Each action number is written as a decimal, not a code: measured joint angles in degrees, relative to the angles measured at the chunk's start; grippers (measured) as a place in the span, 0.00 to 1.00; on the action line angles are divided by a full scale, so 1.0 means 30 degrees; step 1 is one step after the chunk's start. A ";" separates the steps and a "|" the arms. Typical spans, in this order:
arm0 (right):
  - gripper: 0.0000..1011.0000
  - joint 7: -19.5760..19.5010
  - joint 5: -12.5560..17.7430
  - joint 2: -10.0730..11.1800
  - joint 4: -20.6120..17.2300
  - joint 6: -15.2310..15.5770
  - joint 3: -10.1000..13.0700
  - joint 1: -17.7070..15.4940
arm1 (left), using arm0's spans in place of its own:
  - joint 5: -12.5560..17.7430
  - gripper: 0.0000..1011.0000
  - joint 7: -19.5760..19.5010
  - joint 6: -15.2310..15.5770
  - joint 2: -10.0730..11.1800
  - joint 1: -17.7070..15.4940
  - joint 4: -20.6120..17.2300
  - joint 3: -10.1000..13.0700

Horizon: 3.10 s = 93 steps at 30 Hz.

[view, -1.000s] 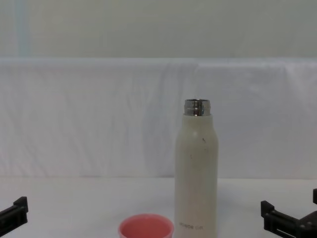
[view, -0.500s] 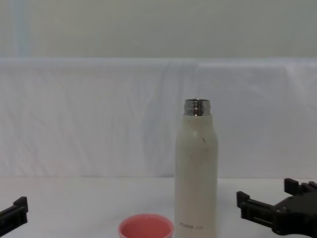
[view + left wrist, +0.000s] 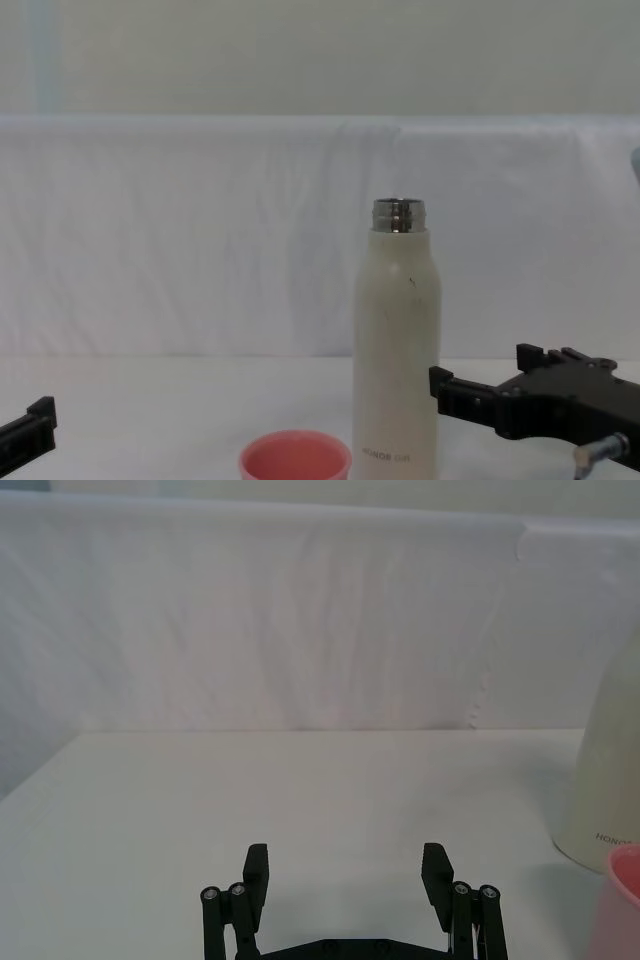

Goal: Grasp the thermos with one hand and pour water into the cup lid.

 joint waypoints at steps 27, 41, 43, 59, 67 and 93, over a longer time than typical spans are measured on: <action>0.99 -0.0152 0.0238 -0.0775 0.1810 0.0300 -0.0861 0.2207 | 0.0000 0.99 0.0001 0.0000 0.0000 0.0000 0.0000 0.0000; 0.99 -0.0387 0.0151 -0.1099 0.2554 0.0357 -0.1060 0.2839 | 0.0001 0.99 0.0000 0.0000 -0.0001 0.0000 0.0000 0.0000; 0.99 -0.0398 0.0122 -0.1115 0.2647 0.0360 -0.1075 0.2893 | 0.0000 0.99 0.0000 0.0001 -0.0001 -0.0001 0.0000 0.0000; 0.99 -0.0523 -0.0175 -0.1487 0.3366 0.0337 -0.1311 0.3423 | 0.0001 0.99 0.0001 0.0000 0.0000 0.0000 0.0000 0.0000; 0.99 -0.0657 -0.0333 -0.1642 0.3529 0.0325 -0.1360 0.3516 | 0.0000 0.99 0.0000 0.0000 0.0000 -0.0001 0.0000 0.0000; 0.99 -0.1110 -0.0564 -0.2479 0.4348 0.0331 -0.1106 0.3917 | 0.0000 0.99 0.0001 -0.0001 0.0001 0.0000 -0.0001 0.0000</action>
